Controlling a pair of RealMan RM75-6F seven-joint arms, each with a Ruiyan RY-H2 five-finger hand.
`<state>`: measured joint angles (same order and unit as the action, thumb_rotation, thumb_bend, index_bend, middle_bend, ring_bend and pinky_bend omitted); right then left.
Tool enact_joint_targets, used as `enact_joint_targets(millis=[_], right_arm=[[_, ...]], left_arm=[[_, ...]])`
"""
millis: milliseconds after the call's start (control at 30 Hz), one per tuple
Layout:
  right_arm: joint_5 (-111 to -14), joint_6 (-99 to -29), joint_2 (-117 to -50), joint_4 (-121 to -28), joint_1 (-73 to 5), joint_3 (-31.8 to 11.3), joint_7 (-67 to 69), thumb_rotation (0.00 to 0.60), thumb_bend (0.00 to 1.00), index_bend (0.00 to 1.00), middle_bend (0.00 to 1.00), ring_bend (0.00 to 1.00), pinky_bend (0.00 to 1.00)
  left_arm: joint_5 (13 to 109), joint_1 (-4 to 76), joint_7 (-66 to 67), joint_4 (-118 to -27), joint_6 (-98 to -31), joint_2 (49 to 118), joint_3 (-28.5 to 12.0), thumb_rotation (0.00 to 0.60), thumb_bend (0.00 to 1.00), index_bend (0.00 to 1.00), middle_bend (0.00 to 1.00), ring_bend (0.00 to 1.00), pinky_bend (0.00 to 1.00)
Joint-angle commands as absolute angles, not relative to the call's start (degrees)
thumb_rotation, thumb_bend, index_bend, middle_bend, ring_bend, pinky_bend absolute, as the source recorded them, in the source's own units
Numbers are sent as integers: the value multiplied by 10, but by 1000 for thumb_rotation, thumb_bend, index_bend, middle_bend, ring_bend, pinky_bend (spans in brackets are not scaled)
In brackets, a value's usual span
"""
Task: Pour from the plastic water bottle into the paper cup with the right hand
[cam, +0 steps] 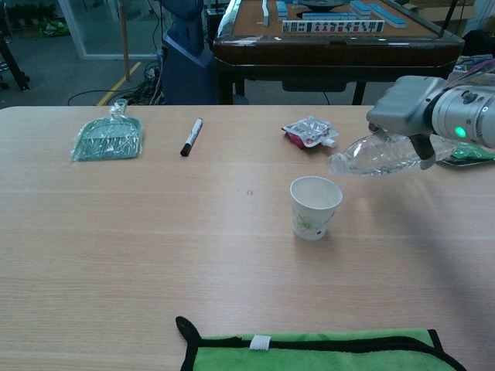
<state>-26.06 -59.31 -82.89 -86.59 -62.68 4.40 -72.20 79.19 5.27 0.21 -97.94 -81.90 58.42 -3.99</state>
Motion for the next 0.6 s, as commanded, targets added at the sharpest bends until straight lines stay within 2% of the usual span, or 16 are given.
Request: enact_joint_targets(millis=[33, 600], right_arm=[[-257, -600, -833, -865, -630, 44, -730, 600, 164, 621, 631, 492, 487], [-254, -621, -849, -861, -639, 43, -769, 600, 165, 622, 634, 495, 487]], left_arm=[[792, 52, 2, -980, -819, 584, -40, 600, 147, 339, 233, 231, 472], [792, 51, 0, -980, -821, 582, -40, 600, 147, 340, 233, 231, 472]])
